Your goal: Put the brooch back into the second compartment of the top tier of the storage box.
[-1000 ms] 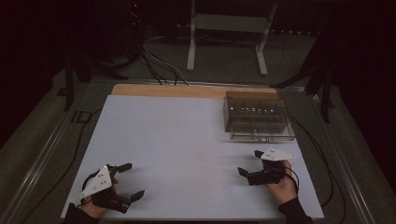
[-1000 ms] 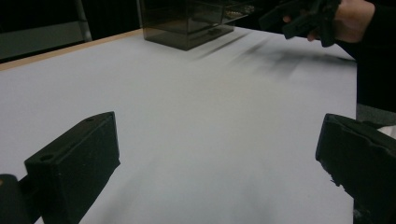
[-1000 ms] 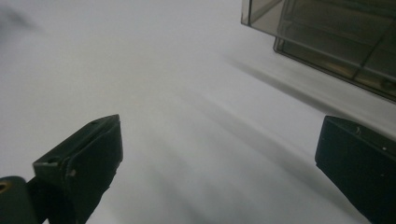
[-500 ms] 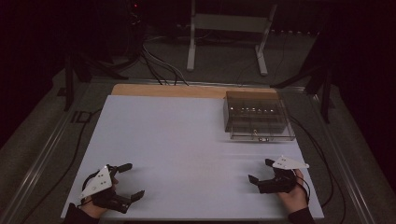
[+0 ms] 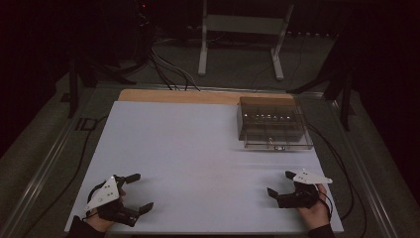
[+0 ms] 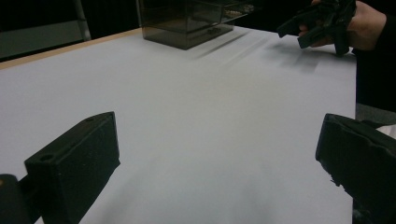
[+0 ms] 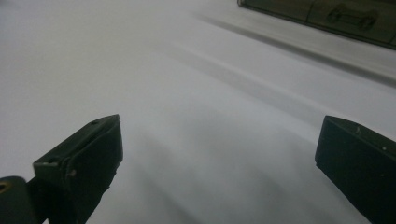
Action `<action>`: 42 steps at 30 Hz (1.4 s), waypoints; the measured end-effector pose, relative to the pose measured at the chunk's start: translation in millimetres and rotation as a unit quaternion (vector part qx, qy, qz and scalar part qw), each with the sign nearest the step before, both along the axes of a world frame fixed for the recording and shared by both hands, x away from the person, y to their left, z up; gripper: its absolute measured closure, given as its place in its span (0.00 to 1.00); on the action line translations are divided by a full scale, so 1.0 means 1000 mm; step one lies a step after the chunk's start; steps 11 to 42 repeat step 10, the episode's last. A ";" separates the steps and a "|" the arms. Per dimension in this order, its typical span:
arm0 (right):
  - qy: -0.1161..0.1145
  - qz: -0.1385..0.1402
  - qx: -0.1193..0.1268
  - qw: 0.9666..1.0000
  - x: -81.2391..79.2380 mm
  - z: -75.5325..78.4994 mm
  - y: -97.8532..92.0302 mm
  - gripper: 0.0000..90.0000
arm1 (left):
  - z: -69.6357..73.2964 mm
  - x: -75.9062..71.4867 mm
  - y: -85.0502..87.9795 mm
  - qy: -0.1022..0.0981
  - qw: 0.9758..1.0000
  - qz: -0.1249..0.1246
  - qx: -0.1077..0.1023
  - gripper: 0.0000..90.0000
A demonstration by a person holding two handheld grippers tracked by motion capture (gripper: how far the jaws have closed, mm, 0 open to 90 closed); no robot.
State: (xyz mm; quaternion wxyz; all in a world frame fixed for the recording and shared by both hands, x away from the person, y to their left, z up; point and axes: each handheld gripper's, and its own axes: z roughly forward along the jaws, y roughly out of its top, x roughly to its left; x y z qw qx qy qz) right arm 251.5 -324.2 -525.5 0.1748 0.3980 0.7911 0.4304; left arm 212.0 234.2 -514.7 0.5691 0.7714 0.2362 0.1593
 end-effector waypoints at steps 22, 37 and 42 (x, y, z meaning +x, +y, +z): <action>0.005 0.007 -0.006 1.000 0.001 -0.002 0.002 0.01 | 0.001 0.000 -0.001 -0.001 1.000 0.001 -0.001 0.01; 0.005 0.007 -0.006 1.000 0.001 -0.002 0.002 0.01 | 0.001 0.000 -0.001 -0.001 1.000 0.001 -0.001 0.01; 0.005 0.007 -0.006 1.000 0.001 -0.002 0.002 0.01 | 0.001 0.000 -0.001 -0.001 1.000 0.001 -0.001 0.01</action>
